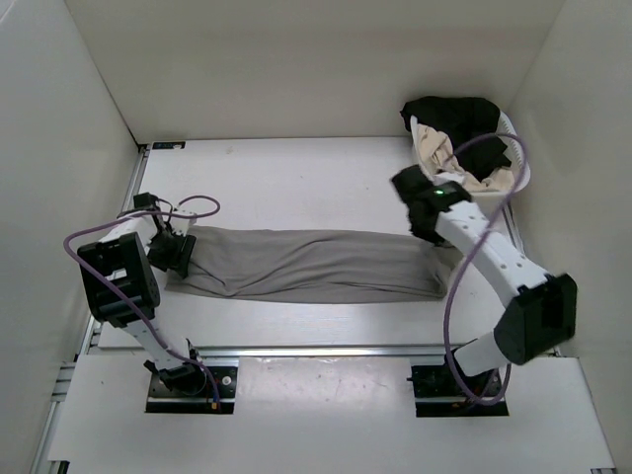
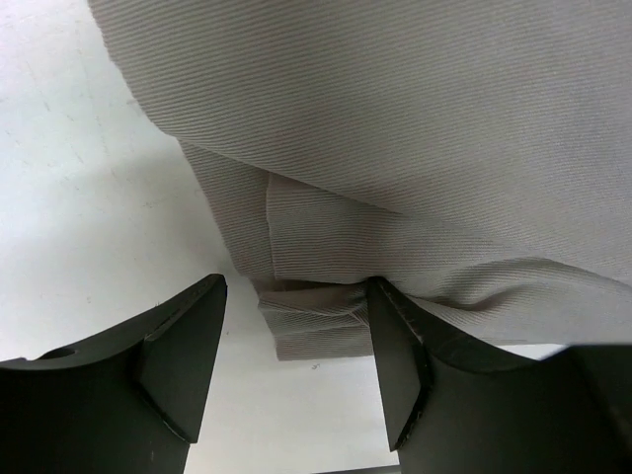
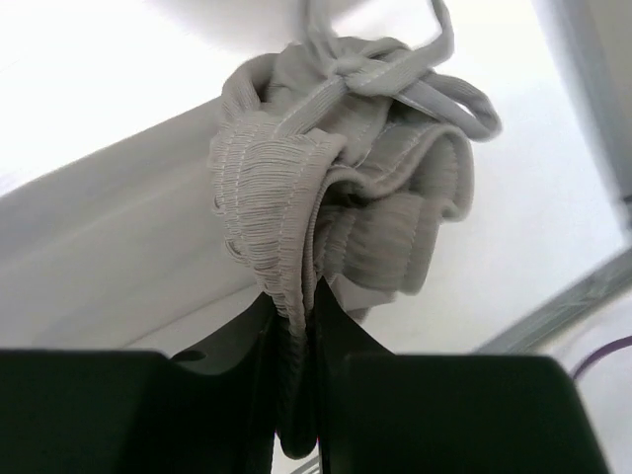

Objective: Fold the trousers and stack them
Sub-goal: Fold the trousers

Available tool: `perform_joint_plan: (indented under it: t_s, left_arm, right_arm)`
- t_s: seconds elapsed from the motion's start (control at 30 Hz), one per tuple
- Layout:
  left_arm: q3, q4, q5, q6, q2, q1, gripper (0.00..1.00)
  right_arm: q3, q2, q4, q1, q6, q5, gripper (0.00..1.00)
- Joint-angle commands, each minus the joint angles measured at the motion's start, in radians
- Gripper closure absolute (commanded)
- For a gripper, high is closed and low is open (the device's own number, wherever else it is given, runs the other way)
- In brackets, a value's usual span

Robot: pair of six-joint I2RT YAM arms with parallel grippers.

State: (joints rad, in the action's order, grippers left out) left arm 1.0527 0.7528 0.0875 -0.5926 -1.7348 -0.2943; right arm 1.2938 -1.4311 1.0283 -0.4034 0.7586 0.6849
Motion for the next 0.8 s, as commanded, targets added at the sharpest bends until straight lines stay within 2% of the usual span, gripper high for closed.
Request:
perform_joint_plan:
  t_s: [0.0, 0.03, 0.13, 0.23, 0.33, 0.6, 0.77]
  left_arm:
    - [-0.007, -0.035, 0.035, 0.036, 0.007, -0.003, 0.29]
    - [-0.007, -0.035, 0.044, 0.036, 0.007, -0.003, 0.31]
    - [-0.007, -0.035, 0.044, 0.045, 0.029, -0.003, 0.31]
    - [-0.007, -0.035, 0.063, 0.045, 0.038, -0.003, 0.31]
    - [-0.007, -0.035, 0.063, 0.045, 0.038, -0.003, 0.31]
    - [-0.007, -0.035, 0.044, 0.036, 0.018, -0.003, 0.31]
    - [0.004, -0.035, 0.012, 0.036, -0.002, -0.003, 0.31]
  right_arm:
    - [0.110, -0.119, 0.156, -0.216, 0.307, 0.083, 1.00]
    - [0.139, -0.179, 0.165, -0.307, 0.335, 0.093, 1.00]
    - [0.249, -0.279, 0.188, -0.444, 0.389, 0.093, 1.00]
    - [0.300, -0.351, 0.199, -0.508, 0.401, 0.076, 1.00]
    - [0.341, -0.391, 0.138, -0.541, 0.351, 0.038, 1.00]
    - [0.492, -0.494, 0.128, -0.612, 0.302, 0.062, 1.00]
    - [0.519, -0.572, 0.059, -0.652, 0.231, 0.007, 1.00]
